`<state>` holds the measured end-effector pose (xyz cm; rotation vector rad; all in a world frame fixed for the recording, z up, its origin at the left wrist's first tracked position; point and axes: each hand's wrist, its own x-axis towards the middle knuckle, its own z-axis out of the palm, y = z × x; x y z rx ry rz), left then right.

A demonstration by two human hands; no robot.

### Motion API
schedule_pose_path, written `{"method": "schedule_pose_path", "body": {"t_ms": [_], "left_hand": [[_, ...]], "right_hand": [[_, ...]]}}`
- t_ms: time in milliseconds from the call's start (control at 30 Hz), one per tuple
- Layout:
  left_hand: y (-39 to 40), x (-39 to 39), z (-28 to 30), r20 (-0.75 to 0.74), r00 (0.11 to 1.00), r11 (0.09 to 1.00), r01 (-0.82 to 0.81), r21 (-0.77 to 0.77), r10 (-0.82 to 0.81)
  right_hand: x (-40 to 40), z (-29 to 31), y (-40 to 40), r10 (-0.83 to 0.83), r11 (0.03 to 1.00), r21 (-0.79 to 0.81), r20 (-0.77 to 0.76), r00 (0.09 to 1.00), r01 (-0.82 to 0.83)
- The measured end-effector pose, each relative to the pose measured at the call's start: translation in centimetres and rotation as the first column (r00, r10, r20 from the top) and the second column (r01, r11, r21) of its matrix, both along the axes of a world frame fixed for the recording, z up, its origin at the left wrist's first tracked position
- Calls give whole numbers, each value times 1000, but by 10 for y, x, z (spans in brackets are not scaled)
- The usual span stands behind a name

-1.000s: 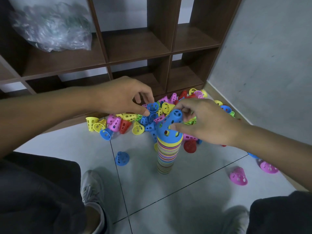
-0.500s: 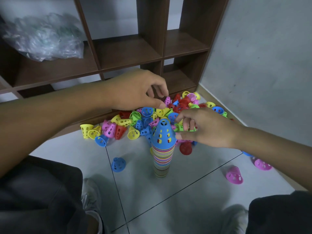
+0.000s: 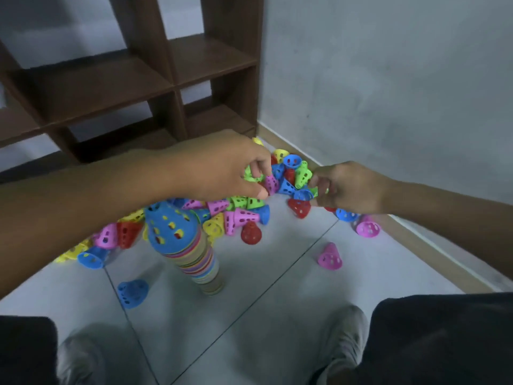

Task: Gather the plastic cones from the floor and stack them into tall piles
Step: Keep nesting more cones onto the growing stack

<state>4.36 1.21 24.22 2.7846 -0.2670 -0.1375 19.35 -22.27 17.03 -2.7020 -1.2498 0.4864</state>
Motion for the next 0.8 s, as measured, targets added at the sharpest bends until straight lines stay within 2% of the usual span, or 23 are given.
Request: {"method": "schedule_pose_path", "body": {"t_ms": [133,300,567,700,800], "left_hand": [[-33,33,-45,-68,997,999,-41,4,41],[-60,68,-124,-140,970,977,-209,-43,201],[-59,100,-237,-243,872,904,-398,155,426],[-40,112,-281,-295,843,883,-368,293,449],[-28,115,-308,-328,866,883,-230,409,377]], "right_hand": [[35,-28,-32,-48,996,-79,12,999,49],[71,-68,-56,-93,973,-210,5,996,92],[130,-133,-59,-142,975,-179,-54,988,131],[152,-172,-52,-162,979,-138,-99,982,148],[169,-202,-49,-162,975,-169,-110,981,142]]}}
